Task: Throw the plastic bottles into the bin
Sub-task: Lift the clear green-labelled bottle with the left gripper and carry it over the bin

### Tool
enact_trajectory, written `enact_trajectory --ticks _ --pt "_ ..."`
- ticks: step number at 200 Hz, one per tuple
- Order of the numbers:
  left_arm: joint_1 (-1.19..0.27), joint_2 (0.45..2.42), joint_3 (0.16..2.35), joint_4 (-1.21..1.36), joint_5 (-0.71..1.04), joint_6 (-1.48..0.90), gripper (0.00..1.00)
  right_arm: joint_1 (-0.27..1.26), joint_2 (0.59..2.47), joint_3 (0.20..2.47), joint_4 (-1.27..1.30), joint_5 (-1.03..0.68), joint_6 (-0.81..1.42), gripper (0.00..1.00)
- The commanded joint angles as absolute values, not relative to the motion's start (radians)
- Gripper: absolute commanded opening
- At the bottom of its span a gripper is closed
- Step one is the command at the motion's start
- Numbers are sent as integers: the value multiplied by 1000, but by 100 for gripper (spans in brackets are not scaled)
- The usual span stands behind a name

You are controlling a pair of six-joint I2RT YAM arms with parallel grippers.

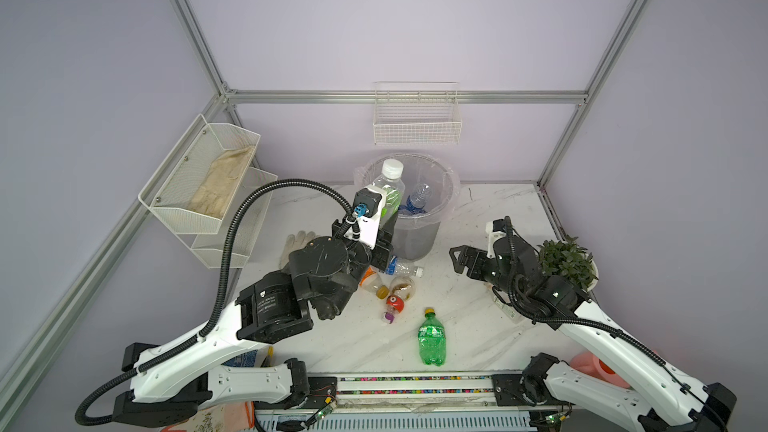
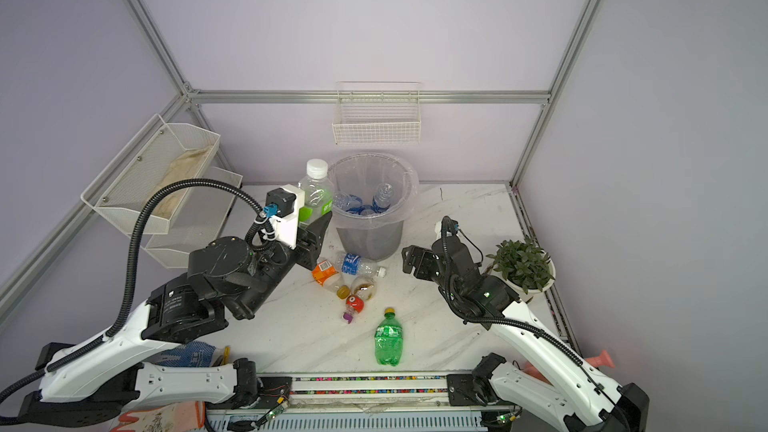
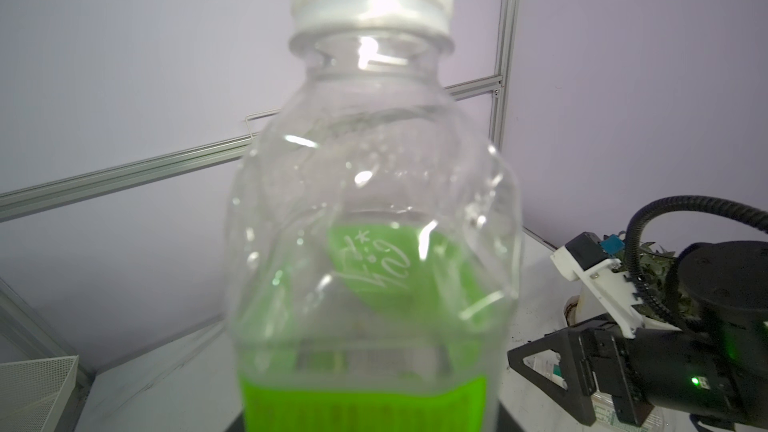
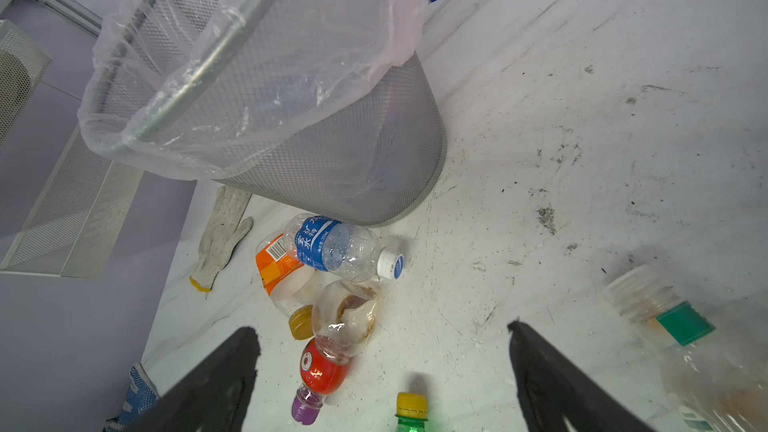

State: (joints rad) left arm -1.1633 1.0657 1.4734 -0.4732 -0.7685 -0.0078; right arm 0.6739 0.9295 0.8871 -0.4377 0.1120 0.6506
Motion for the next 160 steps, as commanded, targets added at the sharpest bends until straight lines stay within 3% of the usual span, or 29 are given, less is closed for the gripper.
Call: enact_trajectory --ticks 1,113,160 --pt "-1091 1073 1553 -492 -655 -69 40 673 915 871 -435 116 672 96" --pt "-886 1170 1571 -465 -436 -139 40 673 916 864 -434 123 665 96" --pt "-760 1343 1726 -518 -280 -168 41 673 913 889 -440 115 671 96"
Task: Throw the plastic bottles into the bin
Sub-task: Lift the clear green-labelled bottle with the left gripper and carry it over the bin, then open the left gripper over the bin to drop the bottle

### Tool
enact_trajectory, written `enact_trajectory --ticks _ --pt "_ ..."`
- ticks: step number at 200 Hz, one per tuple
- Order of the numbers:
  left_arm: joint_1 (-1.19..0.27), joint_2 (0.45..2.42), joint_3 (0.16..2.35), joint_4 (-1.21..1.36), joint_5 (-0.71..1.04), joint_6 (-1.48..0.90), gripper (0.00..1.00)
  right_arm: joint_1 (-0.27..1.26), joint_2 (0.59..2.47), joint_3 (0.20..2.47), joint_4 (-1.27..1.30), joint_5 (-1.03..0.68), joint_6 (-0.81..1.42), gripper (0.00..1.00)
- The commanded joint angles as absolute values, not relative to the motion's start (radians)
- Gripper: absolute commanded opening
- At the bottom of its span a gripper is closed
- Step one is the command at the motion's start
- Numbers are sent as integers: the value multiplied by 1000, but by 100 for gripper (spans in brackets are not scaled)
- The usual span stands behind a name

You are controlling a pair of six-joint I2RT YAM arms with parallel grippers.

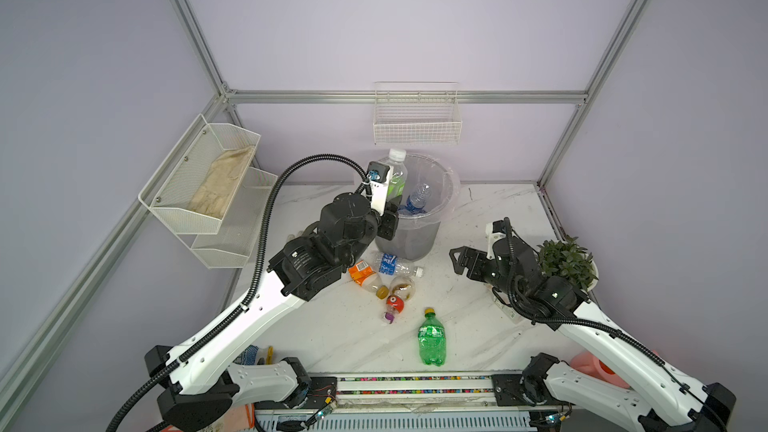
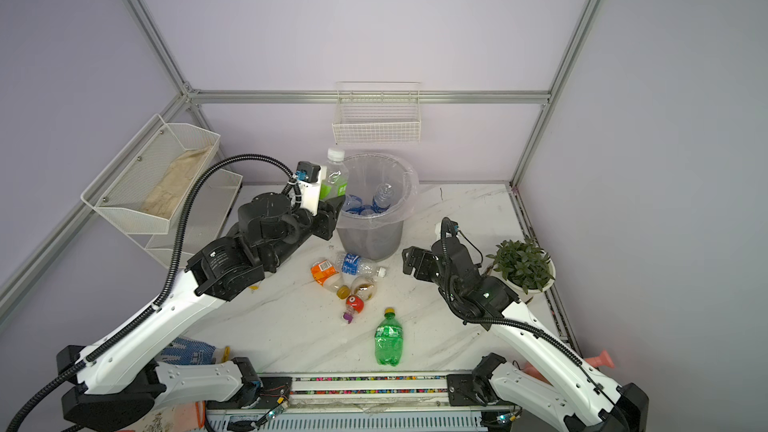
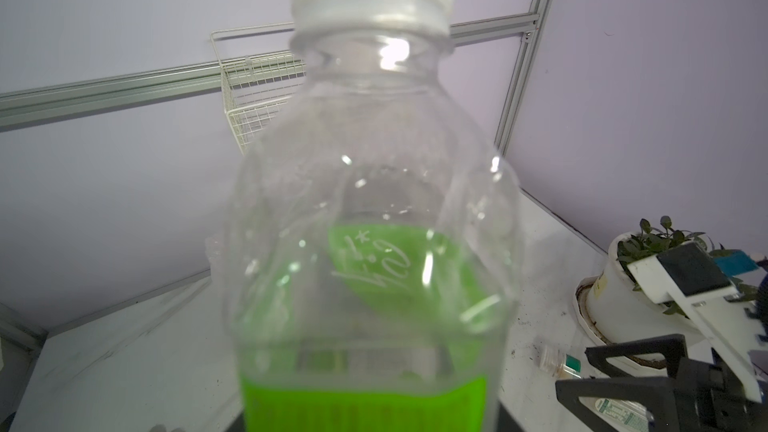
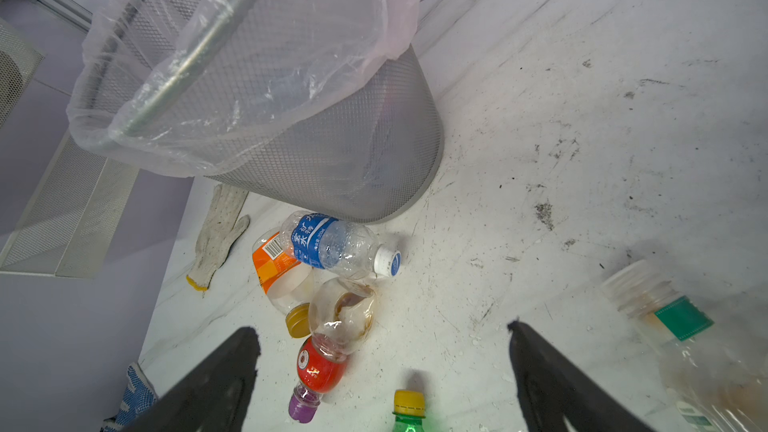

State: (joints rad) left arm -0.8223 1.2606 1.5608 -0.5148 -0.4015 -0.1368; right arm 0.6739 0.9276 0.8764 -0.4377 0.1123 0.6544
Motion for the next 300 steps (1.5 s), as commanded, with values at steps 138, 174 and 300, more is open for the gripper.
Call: enact_trajectory --ticks 138,174,300 --pt "-822 1321 1877 -762 -374 -266 100 673 874 912 -499 109 681 96" --pt "-829 1212 1734 -701 -388 -289 100 673 884 907 -512 102 682 96" --pt "-832 930 1304 -681 -416 -428 100 678 939 778 -556 -55 677 94"
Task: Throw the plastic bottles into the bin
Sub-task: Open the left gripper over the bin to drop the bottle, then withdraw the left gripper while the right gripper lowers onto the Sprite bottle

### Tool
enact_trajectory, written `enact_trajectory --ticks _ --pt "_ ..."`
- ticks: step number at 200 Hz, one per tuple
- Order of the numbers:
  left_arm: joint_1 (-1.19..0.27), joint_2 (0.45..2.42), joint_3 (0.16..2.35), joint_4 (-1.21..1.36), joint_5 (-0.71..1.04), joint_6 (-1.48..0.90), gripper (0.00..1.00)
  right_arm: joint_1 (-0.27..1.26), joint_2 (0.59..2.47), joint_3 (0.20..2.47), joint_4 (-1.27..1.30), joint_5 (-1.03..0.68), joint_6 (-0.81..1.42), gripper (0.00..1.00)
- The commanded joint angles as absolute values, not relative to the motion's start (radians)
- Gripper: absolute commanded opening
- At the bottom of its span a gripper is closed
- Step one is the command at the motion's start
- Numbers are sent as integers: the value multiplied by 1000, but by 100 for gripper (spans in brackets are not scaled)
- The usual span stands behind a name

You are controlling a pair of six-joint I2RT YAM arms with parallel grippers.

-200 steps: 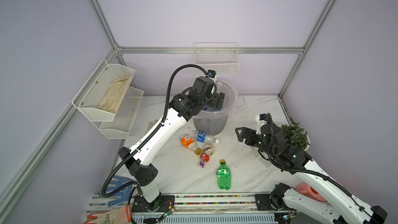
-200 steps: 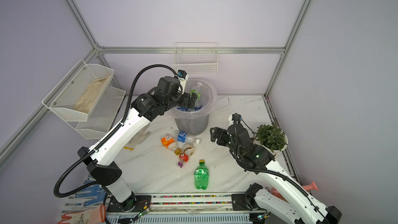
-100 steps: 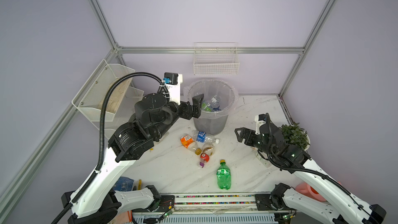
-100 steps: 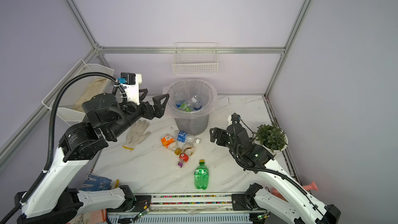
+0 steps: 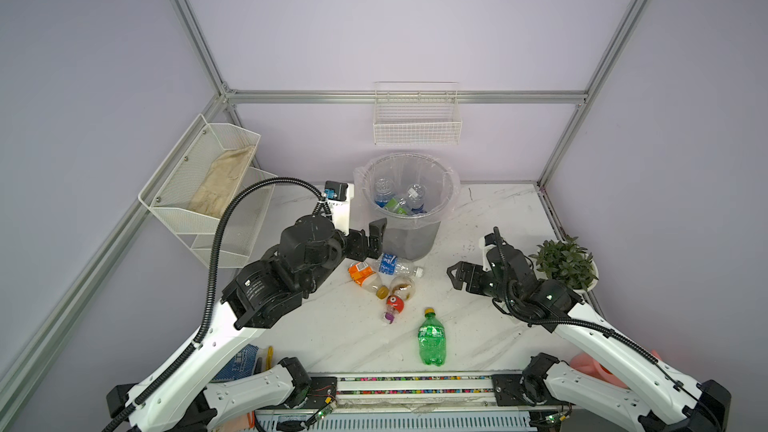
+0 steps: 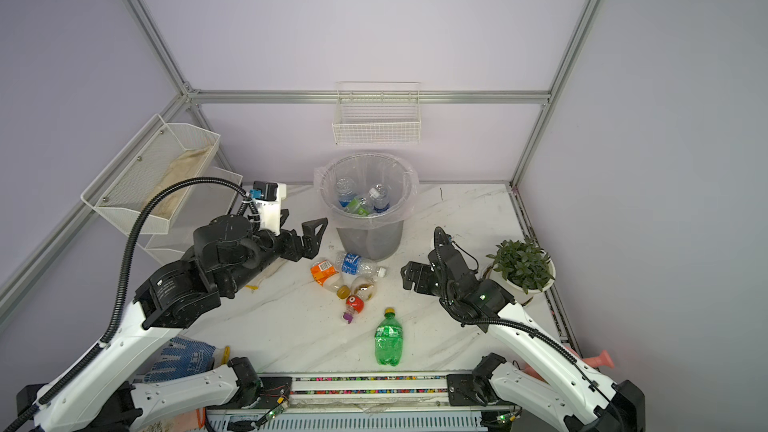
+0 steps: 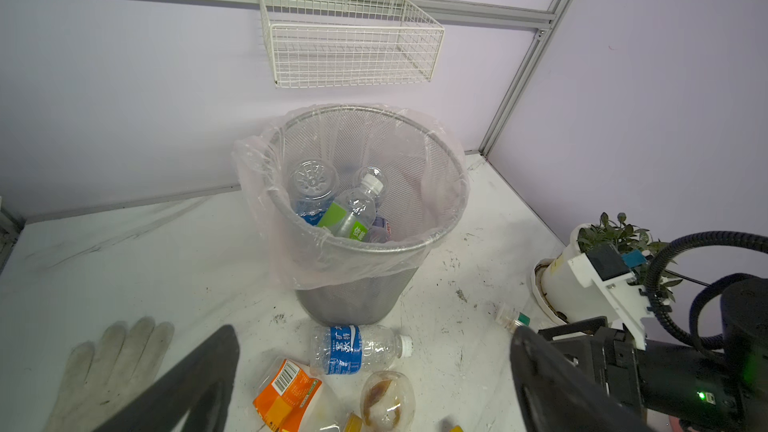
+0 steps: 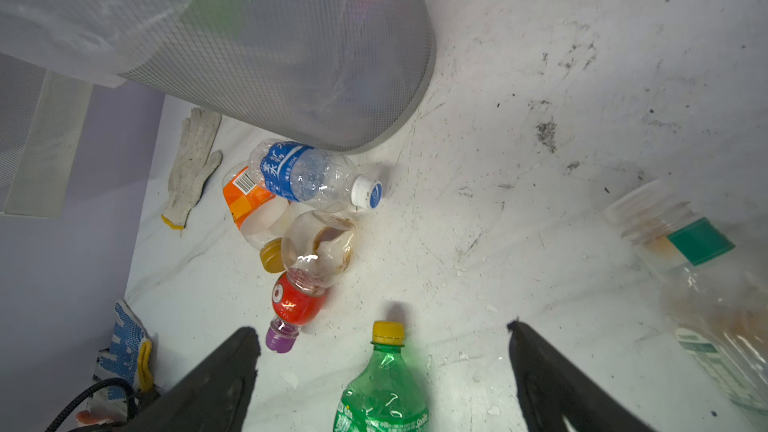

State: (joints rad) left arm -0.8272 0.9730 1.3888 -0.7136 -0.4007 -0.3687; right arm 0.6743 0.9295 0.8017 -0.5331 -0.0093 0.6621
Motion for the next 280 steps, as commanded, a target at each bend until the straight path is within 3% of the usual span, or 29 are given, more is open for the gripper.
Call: enact_trajectory --ticks 1,64,201,280 --pt "-833 928 1301 -680 -416 -430 100 679 940 775 -555 -57 678 93" --pt "-833 839 1152 -705 -417 -516 100 858 1017 692 -480 -41 765 91" --pt "-834 736 978 -742 -405 -633 100 1047 1218 636 -384 -11 880 90" --pt "-834 697 929 -760 -403 -669 100 1196 1408 680 -421 93 956 89"
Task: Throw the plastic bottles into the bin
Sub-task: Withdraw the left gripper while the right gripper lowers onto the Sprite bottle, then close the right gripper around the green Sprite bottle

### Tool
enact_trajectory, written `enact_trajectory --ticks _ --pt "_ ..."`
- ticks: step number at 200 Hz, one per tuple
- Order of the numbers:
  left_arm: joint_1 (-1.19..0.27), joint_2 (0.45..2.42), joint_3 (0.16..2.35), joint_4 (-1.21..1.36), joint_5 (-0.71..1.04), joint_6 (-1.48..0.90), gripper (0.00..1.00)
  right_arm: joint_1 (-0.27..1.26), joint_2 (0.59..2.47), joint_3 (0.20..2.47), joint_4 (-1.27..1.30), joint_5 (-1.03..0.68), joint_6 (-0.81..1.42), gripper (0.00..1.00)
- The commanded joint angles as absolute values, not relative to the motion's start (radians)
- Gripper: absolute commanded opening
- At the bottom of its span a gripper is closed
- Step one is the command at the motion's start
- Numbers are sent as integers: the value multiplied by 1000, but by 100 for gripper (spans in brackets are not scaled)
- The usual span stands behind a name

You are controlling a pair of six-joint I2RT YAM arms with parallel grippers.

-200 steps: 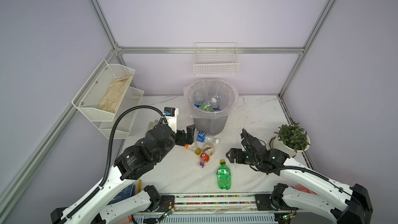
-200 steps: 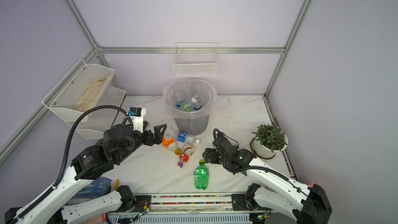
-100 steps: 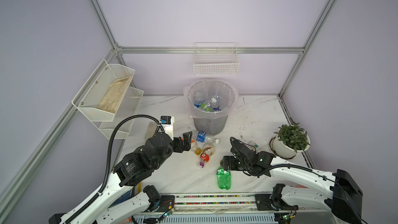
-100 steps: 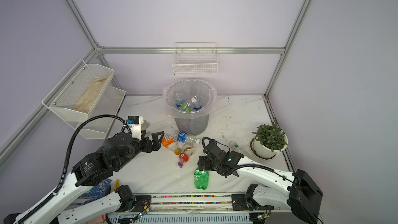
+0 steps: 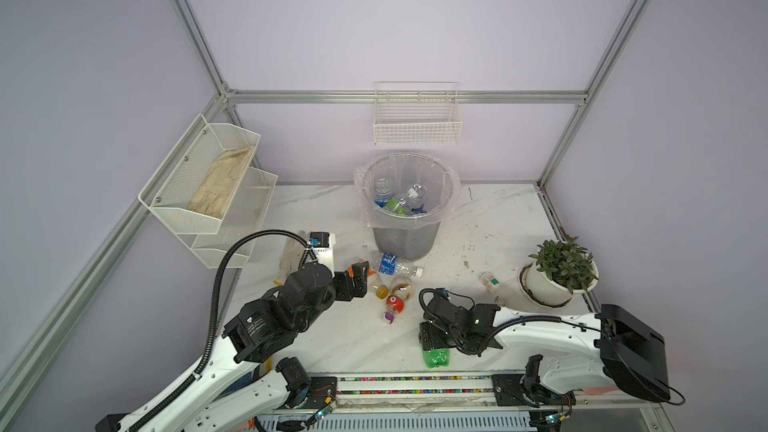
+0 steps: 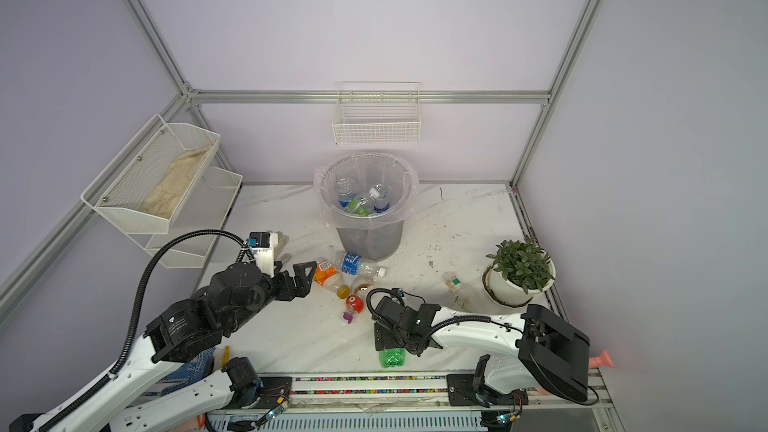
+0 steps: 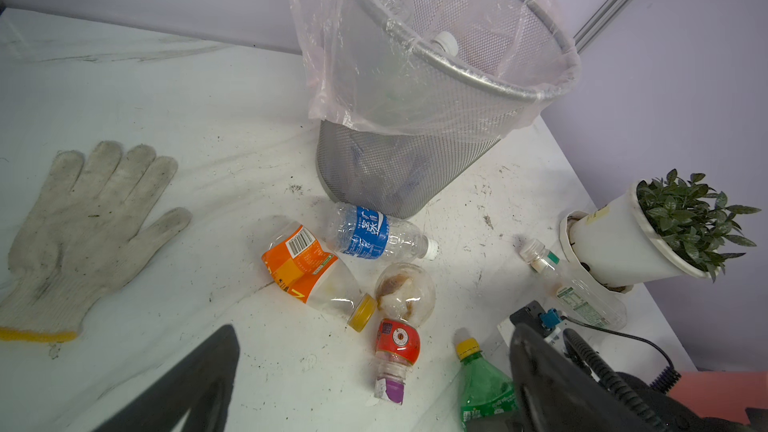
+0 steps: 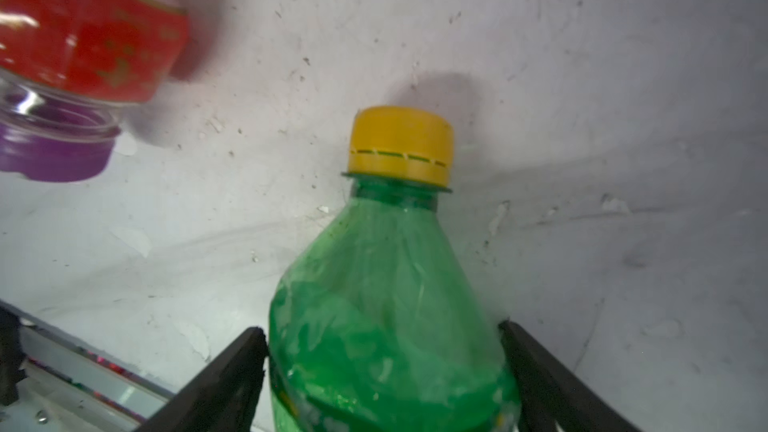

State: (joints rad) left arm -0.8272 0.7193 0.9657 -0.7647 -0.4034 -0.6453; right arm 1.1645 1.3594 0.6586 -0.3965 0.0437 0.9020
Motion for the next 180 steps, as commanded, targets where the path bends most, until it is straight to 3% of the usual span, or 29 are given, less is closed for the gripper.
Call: enact_trajectory --ticks 1,26,58,106,130,180 --pt "-833 697 929 -760 -403 -669 100 1197 1410 681 -422 94 957 89" --pt "-833 685 924 -770 -408 -673 100 1220 1447 694 -420 101 966 78" --pt "-834 675 920 -780 -411 -678 100 1237 1467 709 -417 110 971 53" --pt "-835 665 911 -787 -411 -686 100 1247 1473 738 -435 135 971 26" --pt "-834 664 900 -788 -410 -693 100 1248 1459 755 -440 149 967 20" --pt "-834 660 872 -788 -402 -712 100 1250 1430 821 -465 198 936 19"
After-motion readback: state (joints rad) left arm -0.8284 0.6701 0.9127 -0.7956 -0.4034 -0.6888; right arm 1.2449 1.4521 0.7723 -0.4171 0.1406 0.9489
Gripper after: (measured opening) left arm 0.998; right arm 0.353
